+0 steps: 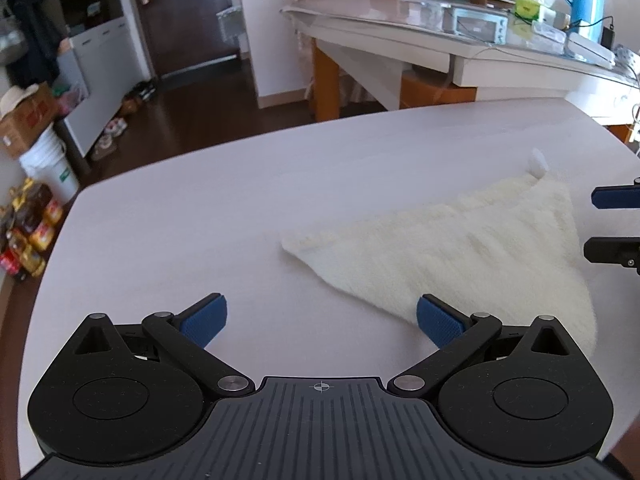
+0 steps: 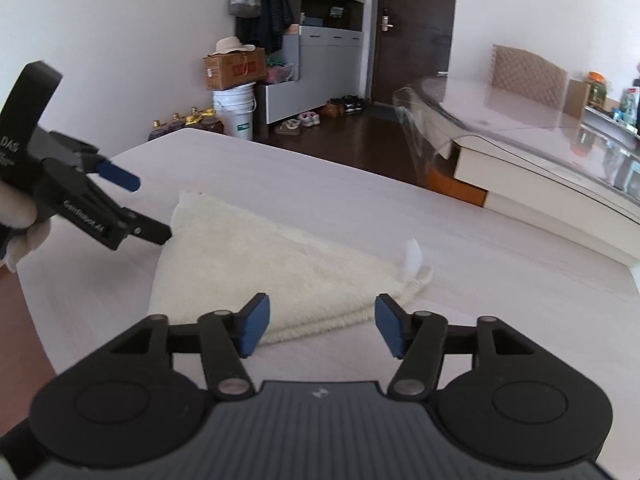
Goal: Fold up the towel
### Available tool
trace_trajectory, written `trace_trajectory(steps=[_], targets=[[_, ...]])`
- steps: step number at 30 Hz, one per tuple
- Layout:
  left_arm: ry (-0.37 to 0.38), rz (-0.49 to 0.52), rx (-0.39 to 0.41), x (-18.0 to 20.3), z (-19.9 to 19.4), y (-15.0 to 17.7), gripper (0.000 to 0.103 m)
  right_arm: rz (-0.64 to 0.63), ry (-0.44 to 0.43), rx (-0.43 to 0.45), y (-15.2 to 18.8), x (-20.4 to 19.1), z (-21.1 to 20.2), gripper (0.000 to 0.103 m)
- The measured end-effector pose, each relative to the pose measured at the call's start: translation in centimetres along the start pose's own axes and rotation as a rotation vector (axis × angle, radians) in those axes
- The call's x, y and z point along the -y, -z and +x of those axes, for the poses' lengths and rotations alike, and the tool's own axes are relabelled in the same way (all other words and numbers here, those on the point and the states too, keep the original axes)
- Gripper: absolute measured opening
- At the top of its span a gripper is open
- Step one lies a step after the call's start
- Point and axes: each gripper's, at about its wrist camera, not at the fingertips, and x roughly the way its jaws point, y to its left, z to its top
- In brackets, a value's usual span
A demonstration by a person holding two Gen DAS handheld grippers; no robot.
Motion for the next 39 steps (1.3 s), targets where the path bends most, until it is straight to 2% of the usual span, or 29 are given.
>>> trace_trajectory(steps=[6,15,22,26,31,39], targets=[[0.022,-0.012,-0.003,2.0,-1.9,1.9,0.103,0.085,0.014,0.005,1.5,-0.1,-1.8,0.077],[0.038,-0.03,0.014,3.7,-3.4,3.6,0.103,0.161,0.026,0.021,2.6,-0.4,-3.5,0.078],[0.039,-0.052,0.04,3.6,-4.1,3.6,0.103,0.186,0.031,0.044,2.1,-0.5,-3.8,0.078],[0.021,-0.064,0.077,3.1,-4.4,3.3,0.103,0.202,0.024,0.058,0.8,-0.5,-2.6,0.078],[0.039,-0.106,0.102,2.3,-4.3,3.3,0.103,0.26,0.032,0.045,-0.8,0.3,0.1,0.067],[0.034,-0.115,0.093,1.1,-3.2,3.1,0.103,0.35,0.038,0.005,-1.5,2.2,3.8,0.054]])
